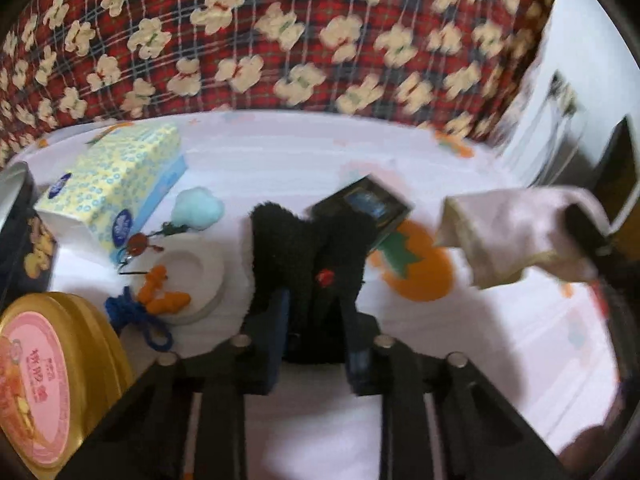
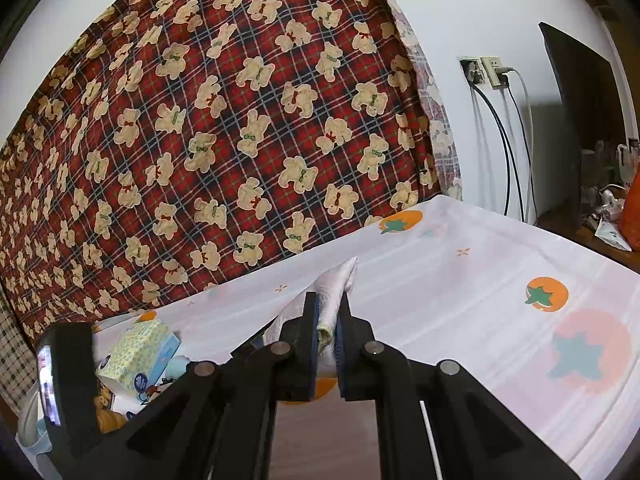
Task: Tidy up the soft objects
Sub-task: 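Grasp the black fuzzy cloth with the left gripper while the right gripper holds the pink cloth, then carry the black cloth and pink cloth over the silver tin with both grippers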
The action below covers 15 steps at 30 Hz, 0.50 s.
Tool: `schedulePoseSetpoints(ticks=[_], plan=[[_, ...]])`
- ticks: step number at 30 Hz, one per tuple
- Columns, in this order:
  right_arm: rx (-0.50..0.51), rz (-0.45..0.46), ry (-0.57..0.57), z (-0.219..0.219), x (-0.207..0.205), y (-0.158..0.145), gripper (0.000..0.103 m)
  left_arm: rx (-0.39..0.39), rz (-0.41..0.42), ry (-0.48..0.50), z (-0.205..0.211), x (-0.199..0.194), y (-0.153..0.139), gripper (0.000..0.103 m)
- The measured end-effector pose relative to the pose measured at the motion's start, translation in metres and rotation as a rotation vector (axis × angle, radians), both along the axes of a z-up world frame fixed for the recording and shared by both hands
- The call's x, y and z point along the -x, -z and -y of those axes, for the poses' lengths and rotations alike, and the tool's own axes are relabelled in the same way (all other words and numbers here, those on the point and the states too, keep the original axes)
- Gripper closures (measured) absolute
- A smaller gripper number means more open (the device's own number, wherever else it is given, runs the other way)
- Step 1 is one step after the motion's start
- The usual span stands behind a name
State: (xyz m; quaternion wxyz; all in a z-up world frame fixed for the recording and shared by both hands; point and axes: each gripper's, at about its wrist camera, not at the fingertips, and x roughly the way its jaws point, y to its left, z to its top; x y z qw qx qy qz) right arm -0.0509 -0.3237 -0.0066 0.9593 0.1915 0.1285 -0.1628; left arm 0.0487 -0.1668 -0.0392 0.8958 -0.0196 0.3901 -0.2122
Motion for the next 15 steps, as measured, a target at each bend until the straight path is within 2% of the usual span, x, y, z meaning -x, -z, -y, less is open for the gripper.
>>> schedulePoseSetpoints(ticks=[2,3,9,13,14,15], plan=[[-0.003,0.005,0.005,-0.001,0.001,0.001,0.095,0.063,0.039,0.029,-0.005,0.008,-0.007,0.089],[-0.002,0.01,0.007,-0.001,0.002,0.001,0.095,0.104,0.077,0.048,-0.01,0.015,-0.012,0.101],[0.006,0.025,0.009,-0.001,0.004,-0.002,0.095,0.149,0.155,0.084,-0.022,0.031,-0.022,0.1],[0.009,0.021,0.018,-0.002,0.004,-0.003,0.095,0.082,0.101,0.063,-0.02,0.023,-0.016,0.099],[0.01,0.018,0.019,-0.003,0.004,-0.003,0.095,0.054,0.07,0.057,-0.016,0.018,-0.013,0.091],[0.012,0.017,0.02,-0.004,0.004,-0.003,0.095,0.035,0.05,0.057,-0.015,0.015,-0.01,0.073]])
